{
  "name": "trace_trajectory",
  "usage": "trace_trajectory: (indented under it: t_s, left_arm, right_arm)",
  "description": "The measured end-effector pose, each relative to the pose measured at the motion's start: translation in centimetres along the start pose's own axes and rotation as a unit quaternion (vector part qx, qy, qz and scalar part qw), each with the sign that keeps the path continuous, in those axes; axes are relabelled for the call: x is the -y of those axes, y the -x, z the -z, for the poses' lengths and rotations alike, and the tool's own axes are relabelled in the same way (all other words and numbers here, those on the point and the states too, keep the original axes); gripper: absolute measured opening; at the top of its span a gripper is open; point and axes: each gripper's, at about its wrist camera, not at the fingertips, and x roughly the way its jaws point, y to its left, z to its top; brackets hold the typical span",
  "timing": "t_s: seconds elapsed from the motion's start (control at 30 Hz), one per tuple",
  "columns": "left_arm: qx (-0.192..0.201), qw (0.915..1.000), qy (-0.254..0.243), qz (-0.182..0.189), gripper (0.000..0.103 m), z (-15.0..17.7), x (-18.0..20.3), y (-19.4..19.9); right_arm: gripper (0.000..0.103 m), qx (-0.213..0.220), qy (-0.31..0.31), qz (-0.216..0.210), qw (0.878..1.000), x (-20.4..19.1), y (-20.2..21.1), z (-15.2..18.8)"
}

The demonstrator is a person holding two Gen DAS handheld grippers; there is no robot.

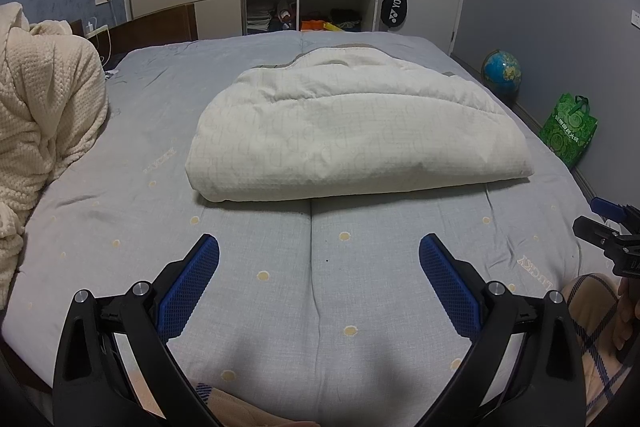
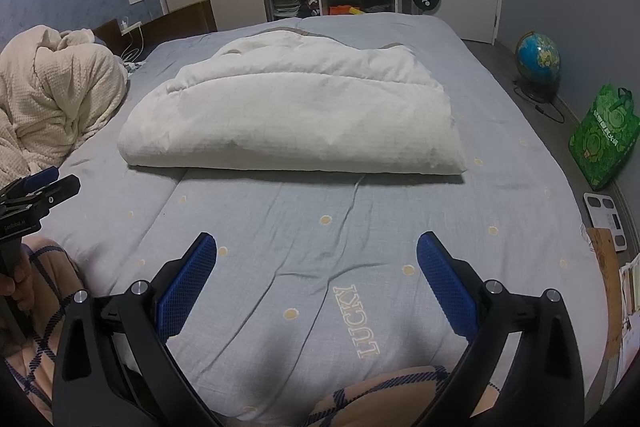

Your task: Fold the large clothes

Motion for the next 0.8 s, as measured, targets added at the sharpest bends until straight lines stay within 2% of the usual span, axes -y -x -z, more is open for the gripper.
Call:
trace_trajectory:
  t_s: [0.8]
  left_arm:
    - [0.002,0.9999,0.003,0.011,0.097,0.22,-0.02,0.1]
  right_arm:
    - [0.095,0.0,0.0,0.0,1.0,-0.1,-0.11,0.0]
